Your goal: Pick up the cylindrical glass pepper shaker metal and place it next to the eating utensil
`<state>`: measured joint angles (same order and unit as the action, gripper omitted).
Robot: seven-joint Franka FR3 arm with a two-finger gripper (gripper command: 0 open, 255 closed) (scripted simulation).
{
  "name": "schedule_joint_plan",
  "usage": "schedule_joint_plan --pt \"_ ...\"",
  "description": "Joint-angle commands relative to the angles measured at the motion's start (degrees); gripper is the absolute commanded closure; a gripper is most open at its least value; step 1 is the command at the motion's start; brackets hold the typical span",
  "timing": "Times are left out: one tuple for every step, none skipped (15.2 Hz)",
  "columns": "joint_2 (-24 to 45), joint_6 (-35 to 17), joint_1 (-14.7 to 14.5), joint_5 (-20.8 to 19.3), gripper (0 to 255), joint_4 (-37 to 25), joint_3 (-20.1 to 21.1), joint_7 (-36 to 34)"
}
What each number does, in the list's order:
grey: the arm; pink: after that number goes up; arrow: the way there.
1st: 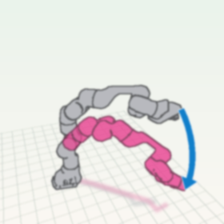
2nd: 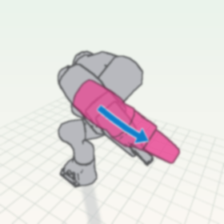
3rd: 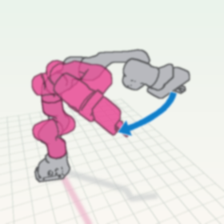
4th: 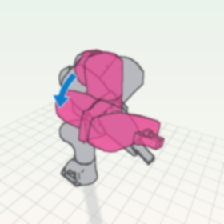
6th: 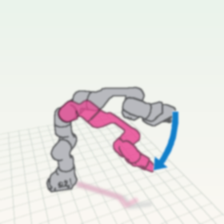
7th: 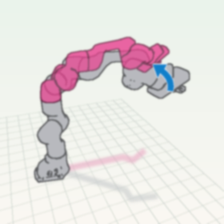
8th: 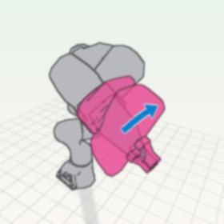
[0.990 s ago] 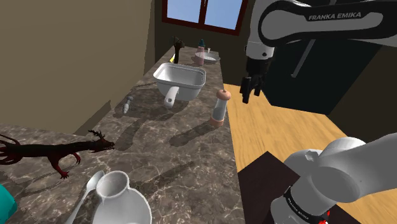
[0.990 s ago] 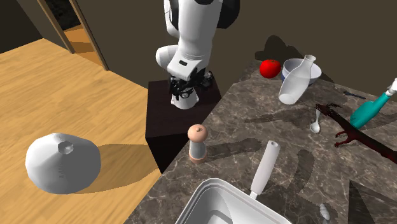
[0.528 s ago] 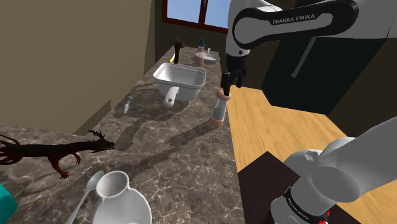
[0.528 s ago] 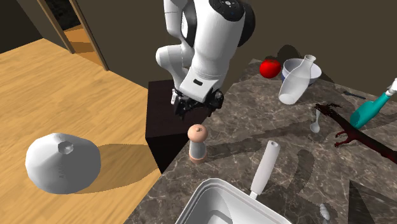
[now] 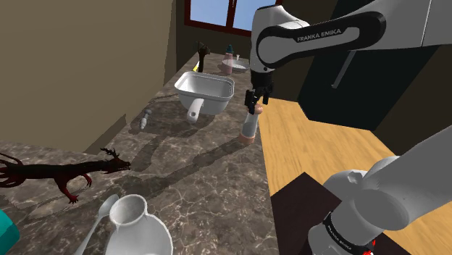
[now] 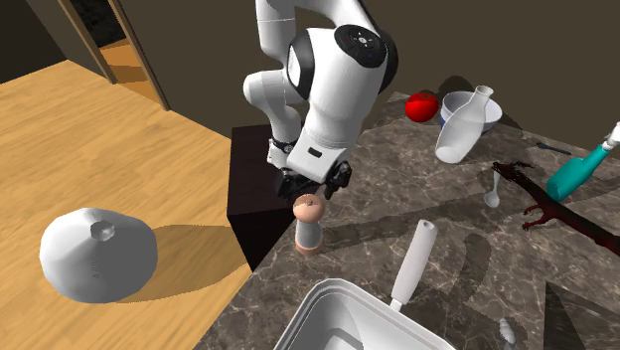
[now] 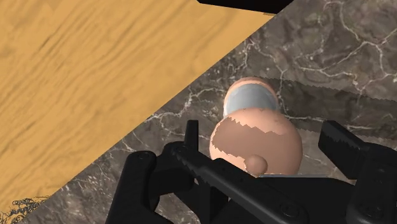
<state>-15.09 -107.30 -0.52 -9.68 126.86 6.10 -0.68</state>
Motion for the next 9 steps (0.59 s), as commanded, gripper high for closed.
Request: schedule_joint_plan --pt "0.1 -1.37 0.1 -0.15 0 1.22 -0.13 -0.04" --pt "0.09 -1.37 0.1 -0.15 0 1.22 -0.13 -0.04" --pt "0.1 -1.37 0.1 -0.15 0 1.22 -0.13 -0.04" --pt "0.1 -1.37 0.1 -0.15 0 1.22 -0.13 -0.04" --pt "0.1 -1.37 0.1 -0.15 0 1.22 -0.13 -0.04" --pt "0.1 -1.37 0.1 -0.15 0 1.22 -0.13 -0.04" --pt "0.1 -1.37 0.1 -0.15 0 1.22 -0.13 -0.04" --pt "0.1 -1.35 0.1 -0.15 0 1.2 -0.13 -0.04" --pt "0.1 -1.35 0.1 -0.15 255 1.2 -0.13 -0.04"
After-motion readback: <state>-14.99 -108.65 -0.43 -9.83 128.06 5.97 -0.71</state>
